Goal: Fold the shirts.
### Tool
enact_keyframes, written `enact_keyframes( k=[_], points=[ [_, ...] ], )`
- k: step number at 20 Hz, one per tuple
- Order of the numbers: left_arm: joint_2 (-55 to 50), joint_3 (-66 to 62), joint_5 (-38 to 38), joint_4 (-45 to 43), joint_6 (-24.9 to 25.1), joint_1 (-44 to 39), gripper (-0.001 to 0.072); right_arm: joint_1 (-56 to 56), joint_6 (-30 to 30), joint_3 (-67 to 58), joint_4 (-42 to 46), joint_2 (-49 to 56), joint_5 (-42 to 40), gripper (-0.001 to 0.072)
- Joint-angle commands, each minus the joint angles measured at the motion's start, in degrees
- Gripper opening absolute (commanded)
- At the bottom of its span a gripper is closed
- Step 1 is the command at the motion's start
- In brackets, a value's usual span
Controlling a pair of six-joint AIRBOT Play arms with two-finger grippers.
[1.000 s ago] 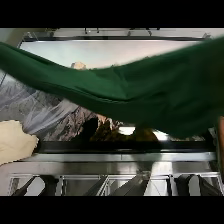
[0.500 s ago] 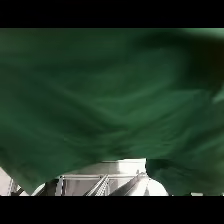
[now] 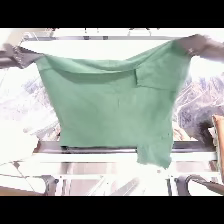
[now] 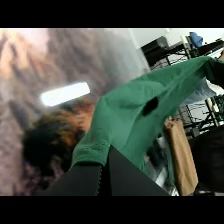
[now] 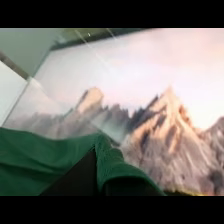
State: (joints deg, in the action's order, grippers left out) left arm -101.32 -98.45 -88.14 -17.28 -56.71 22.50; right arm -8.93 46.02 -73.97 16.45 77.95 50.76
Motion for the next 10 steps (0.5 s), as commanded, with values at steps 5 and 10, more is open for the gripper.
enact_keyframes(
  k=[5, 10],
  points=[
    [-27.5, -21.0, 4.0, -7.0, -12.4, -1.6, 0.0017, 0.3, -7.6, -2.4, -12.7, 21.8, -6.7, 0.0028],
    [-29.6, -19.6, 11.3, -6.6, -11.3, -1.9, 0.0018, -0.5, -8.0, -6.7, -14.6, 28.6, -4.3, 0.0029]
  ],
)
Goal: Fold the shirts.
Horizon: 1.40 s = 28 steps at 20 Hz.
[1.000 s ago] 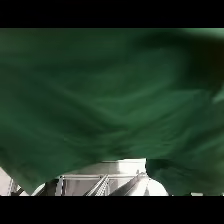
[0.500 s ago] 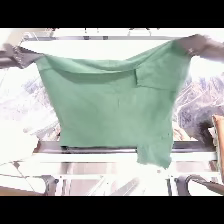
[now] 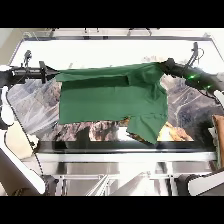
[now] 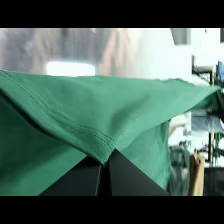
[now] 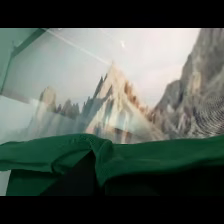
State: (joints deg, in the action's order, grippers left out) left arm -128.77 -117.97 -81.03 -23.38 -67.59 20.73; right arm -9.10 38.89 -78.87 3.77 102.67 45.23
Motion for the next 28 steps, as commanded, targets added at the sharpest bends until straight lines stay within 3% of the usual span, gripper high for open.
enact_keyframes(
  k=[1, 6, 10, 15, 23, 24, 25, 26, 27, 28],
  points=[
    [-2.1, 0.6, 4.8, -0.6, 0.7, -0.1, 0.0018, -0.3, -1.0, -1.8, -1.1, 4.5, 1.3, 0.0029],
    [-2.1, 1.6, 6.6, -0.6, 5.6, -0.6, 0.0018, -0.7, -1.7, -1.7, 1.4, 6.1, 1.1, 0.0029],
    [-2.1, 1.6, 4.2, -1.7, 10.3, -1.6, 0.0016, -0.7, -0.9, -1.7, 9.4, 6.3, 1.6, 0.0029],
    [-2.1, 1.7, 3.0, -12.9, 10.1, -2.4, 0.0016, -0.7, -0.6, -1.7, 15.5, 6.6, 1.5, 0.0029],
    [-1.4, 1.6, 2.8, -22.0, 10.7, -4.9, 0.0016, -1.2, -0.6, -1.7, 15.6, 8.1, 1.7, 0.0031],
    [-1.1, 1.6, 2.5, -21.7, 10.7, -4.9, 0.0017, -1.2, -0.6, -1.7, 15.6, 8.1, 2.2, 0.0041],
    [-0.6, 1.6, 2.3, -21.6, 10.7, -4.9, 0.0017, -1.3, -0.5, -1.7, 15.6, 8.1, 2.9, 0.0104],
    [0.1, 1.6, 1.9, -21.6, 10.6, -4.9, 0.0018, -1.6, -0.3, -1.7, 15.6, 8.0, 4.0, 0.0264],
    [1.1, 1.6, 1.4, -21.6, 10.6, -4.9, 0.0019, -2.2, 1.7, -1.7, 16.0, 7.5, 5.4, 0.0271],
    [2.7, 1.6, 1.0, -21.6, 10.6, -4.7, 0.0173, -3.4, 4.8, -1.7, 17.0, 6.5, 6.8, 0.0271]
  ],
)
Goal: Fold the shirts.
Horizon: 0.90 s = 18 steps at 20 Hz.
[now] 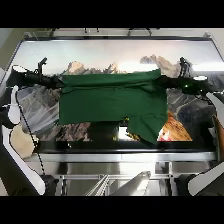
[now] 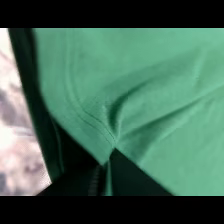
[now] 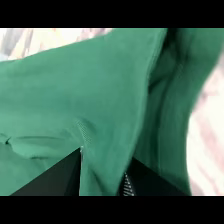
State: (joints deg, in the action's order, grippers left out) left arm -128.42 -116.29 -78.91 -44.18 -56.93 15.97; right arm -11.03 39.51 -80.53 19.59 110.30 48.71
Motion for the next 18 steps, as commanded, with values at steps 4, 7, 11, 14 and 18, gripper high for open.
enact_keyframes(
  k=[4, 7, 11, 14, 18],
  points=[
    [10.3, 0.0, -3.1, -0.9, -0.1, 2.6, 0.0711, -10.3, 15.9, 0.0, 11.1, -7.3, 15.3, 0.0366],
    [15.1, 0.0, -8.3, -1.1, -2.5, 5.7, 0.0710, -15.0, 21.4, 1.5, 22.1, -11.3, 29.3, 0.0366],
    [18.5, 7.7, -17.9, -1.3, -10.7, 9.4, 0.0708, -18.0, 23.3, 17.4, 29.9, -21.6, 32.0, 0.0365],
    [22.7, 24.7, -17.7, -1.4, -10.8, 9.9, 0.0709, -19.7, 24.8, 33.7, 29.5, -30.8, 25.2, 0.0366],
    [25.4, 40.5, -13.8, -1.4, -9.5, 9.7, 0.0709, -17.4, 28.0, 50.9, 25.5, -40.2, 17.9, 0.0367]
  ],
)
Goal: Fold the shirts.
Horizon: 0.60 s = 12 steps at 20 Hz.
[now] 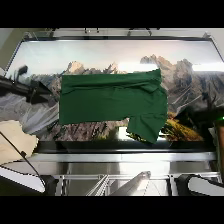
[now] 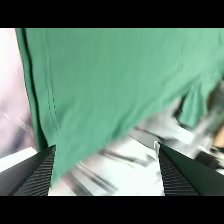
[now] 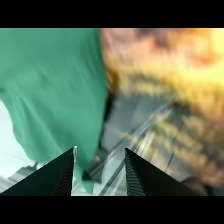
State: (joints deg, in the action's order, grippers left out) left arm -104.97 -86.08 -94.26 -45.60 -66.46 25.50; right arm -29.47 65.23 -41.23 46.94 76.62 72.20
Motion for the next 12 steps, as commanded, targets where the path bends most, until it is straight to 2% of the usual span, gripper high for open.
enact_keyframes(
  k=[1, 6, 9, 12],
  points=[
    [1.9, 12.4, 2.8, 0.1, 0.0, 0.0, 0.0708, 2.4, 2.8, 14.1, -2.7, -7.7, -8.7, 0.0366],
    [1.9, 17.9, 9.3, -2.7, 0.5, -0.5, 0.0708, 11.5, 2.7, 17.1, -13.6, -6.8, -18.9, 0.0366],
    [1.2, 17.4, 10.9, -8.0, -0.2, -1.6, 0.0708, 15.8, 0.5, 17.1, -18.9, -6.8, -21.8, 0.0367],
    [-0.9, 14.9, 11.0, -7.6, -0.3, -4.7, 0.0709, 16.8, -0.3, 17.1, -20.5, -6.8, -21.9, 0.0366]
  ],
)
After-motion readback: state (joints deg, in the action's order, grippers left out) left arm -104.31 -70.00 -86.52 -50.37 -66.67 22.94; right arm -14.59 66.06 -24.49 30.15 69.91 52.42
